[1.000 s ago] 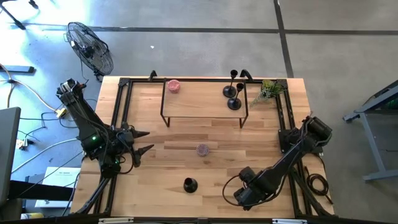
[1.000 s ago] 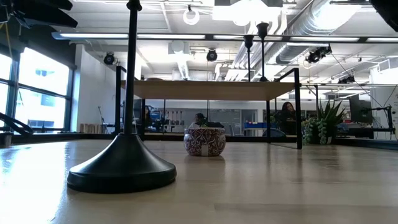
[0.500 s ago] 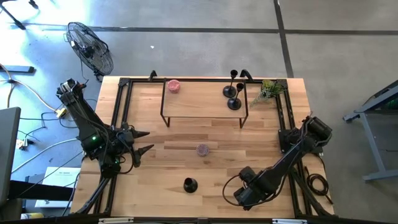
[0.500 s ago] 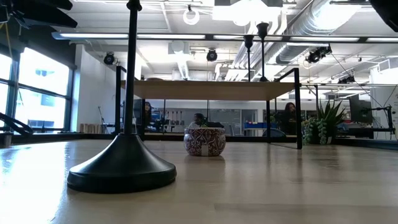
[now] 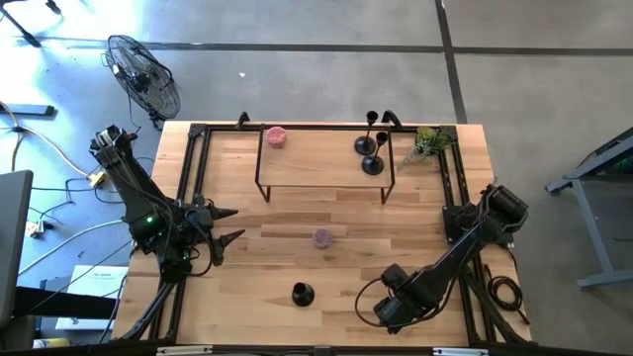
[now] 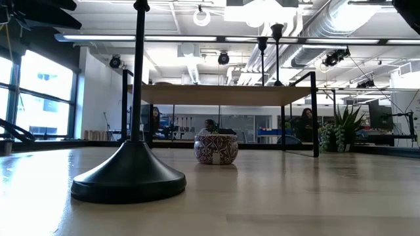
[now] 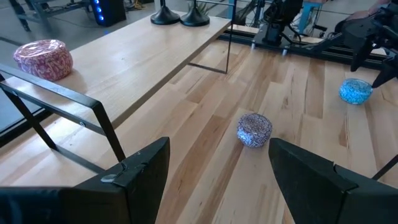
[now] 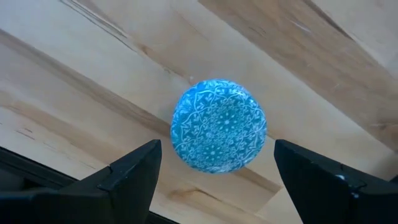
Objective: Pick & Place candle stick holders
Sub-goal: Put the blue patterned scented candle on the shelf
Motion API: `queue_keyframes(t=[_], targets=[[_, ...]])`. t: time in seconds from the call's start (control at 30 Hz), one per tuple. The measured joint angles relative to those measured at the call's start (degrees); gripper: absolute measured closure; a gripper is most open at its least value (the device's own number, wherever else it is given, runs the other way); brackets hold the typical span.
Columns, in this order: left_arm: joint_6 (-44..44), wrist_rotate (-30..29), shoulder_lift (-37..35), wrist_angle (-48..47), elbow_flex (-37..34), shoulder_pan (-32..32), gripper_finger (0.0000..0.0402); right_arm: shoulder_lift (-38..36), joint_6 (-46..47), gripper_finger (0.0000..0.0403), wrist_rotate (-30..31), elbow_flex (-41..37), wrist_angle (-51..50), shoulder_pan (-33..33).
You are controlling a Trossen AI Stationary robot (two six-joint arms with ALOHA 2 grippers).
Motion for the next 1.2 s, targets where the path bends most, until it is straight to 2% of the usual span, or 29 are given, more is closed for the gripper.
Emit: queue_keyframes(t=[0.5, 0.67, 0.87, 1.03, 1.2], targets=[[0.0, 1.5, 0.0, 0.2, 0.0, 0.0, 0.0133, 0.0, -1.6, 0.0096, 0.6, -0.3, 1.0, 0.0], [0.0, 1.5, 0.0, 0.2, 0.0, 0.0, 0.0133, 0.0, -1.6, 0.0096, -3.2, -6.2, 8.3, 0.0], [0.0, 1.5, 0.0, 0.3, 0.0, 0.0, 0.0133, -0.4, -1.6, 0.0095, -3.4, -13.1, 19.0, 0.0], [0.0, 1.5, 0.0, 0.3, 0.0, 0.0, 0.0133, -0.4, -1.3, 0.0094, -3.2, -15.9, 24.2, 0.0], [0.0, 1.5, 0.0, 0.3, 0.0, 0.0, 0.0133, -0.3, -1.4, 0.0094, -2.1, -16.3, 25.3, 0.0]])
